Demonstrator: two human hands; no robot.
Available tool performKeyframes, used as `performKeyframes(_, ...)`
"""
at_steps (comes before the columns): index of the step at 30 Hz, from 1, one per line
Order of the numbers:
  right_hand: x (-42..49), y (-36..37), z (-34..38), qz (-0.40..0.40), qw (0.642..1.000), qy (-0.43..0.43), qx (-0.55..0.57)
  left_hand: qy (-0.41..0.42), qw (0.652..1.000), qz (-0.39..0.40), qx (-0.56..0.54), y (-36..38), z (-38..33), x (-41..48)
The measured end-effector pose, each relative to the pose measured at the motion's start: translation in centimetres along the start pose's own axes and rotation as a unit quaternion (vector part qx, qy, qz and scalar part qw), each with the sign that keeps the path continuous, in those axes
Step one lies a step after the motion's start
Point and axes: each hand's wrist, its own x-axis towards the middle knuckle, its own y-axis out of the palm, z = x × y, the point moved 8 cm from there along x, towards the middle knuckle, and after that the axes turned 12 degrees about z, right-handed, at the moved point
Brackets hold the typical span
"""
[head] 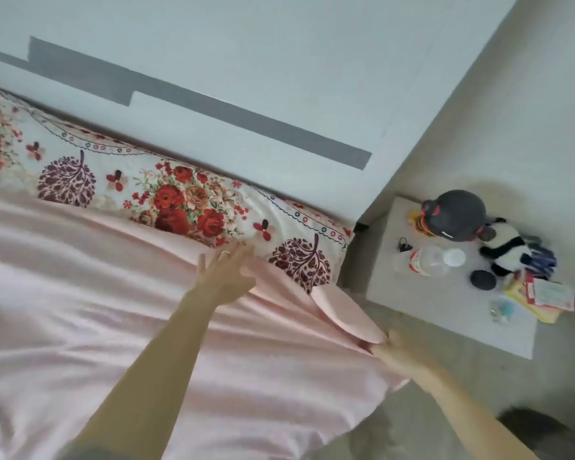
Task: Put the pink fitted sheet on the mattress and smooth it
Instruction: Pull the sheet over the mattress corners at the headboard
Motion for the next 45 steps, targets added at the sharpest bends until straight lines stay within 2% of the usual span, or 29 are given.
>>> performKeyframes(2, 0.6, -2.6, -3.0, -0.142, 0.986, -0.010, 0.084, -0.027, 0.999, 0.000, -0.016, 0.1, 0.0, 0.4)
performKeyframes(4, 0.4, -3.7, -4.0, -0.228, 0.965, -0.052, 0.117, -0.053, 0.998, -0.016, 0.018, 0.0, 0.6, 0.7)
performKeyframes(7, 1.9, -3.3, -6.2, -0.241, 0.955, -0.036, 0.168, -0.078, 0.990, -0.002, 0.113, 1.0, 1.0, 1.2)
performKeyframes(9, 3.9, -2.1, -7.9, -0.195, 0.953, -0.007, 0.231, -0.097, 0.982, 0.017, 0.158, 1.3, 1.1, 1.2)
performKeyframes(11, 5.1, -1.6, -9.0, -0.170, 0.953, 0.006, 0.251, -0.101, 0.978, -0.004, 0.184, 0.5, 0.6, 1.2)
performKeyframes(13, 5.4, -1.6, -9.2, -0.153, 0.958, 0.003, 0.243, -0.088, 0.983, -0.084, 0.136, -1.7, -0.2, 0.9)
performKeyframes(15, 5.5, -2.0, -8.6, -0.148, 0.962, -0.012, 0.229, -0.048, 0.973, -0.222, 0.048, -5.6, -1.6, 0.1)
performKeyframes(17, 5.1, -3.1, -7.6, -0.180, 0.953, -0.043, 0.239, 0.000, 0.939, -0.343, -0.002, -9.9, -4.1, -0.9)
performKeyframes(19, 4.0, -4.6, -5.6, -0.230, 0.935, -0.100, 0.251, 0.007, 0.902, -0.431, -0.040, -13.6, -6.0, -1.8)
performKeyframes(20, 3.4, -5.3, -4.5, -0.252, 0.926, -0.124, 0.253, -0.006, 0.889, -0.454, -0.052, -14.7, -6.5, -1.8)
performKeyframes(22, 3.5, -5.9, -3.4, -0.268, 0.917, -0.139, 0.260, -0.037, 0.901, -0.430, -0.040, -14.9, -7.0, -0.2)
performKeyframes(24, 5.4, -4.9, -4.2, -0.234, 0.937, -0.099, 0.241, -0.055, 0.934, -0.352, 0.003, -12.9, -7.1, 1.9)
performKeyframes(27, 8.9, -1.3, -7.3, -0.101, 0.978, 0.025, 0.179, -0.061, 0.956, -0.287, 0.031, -10.2, -7.5, 3.9)
performKeyframes(29, 10.2, 0.1, -8.8, -0.058, 0.981, 0.053, 0.177, -0.046, 0.953, -0.297, 0.029, -9.8, -7.9, 4.3)
performKeyframes(33, 11.6, 1.5, -8.6, -0.006, 0.976, 0.050, 0.211, -0.017, 0.935, -0.350, 0.057, -10.6, -8.5, 3.9)
performKeyframes(38, 11.3, 5.8, -5.3, 0.135, 0.938, 0.057, 0.313, 0.001, 0.906, -0.424, 0.022, -13.1, -10.3, 2.8)
performKeyframes(41, 11.7, 7.4, -3.1, 0.149, 0.930, 0.028, 0.335, -0.024, 0.922, -0.385, 0.027, -11.5, -10.4, 3.4)
performKeyframes(43, 11.8, 7.7, -1.6, 0.133, 0.937, 0.004, 0.323, -0.024, 0.921, -0.387, 0.022, -9.4, -9.9, 2.8)
performKeyframes(45, 11.7, 6.6, 0.0, 0.091, 0.950, -0.032, 0.297, -0.047, 0.917, -0.393, -0.050, -6.3, -8.8, 2.0)
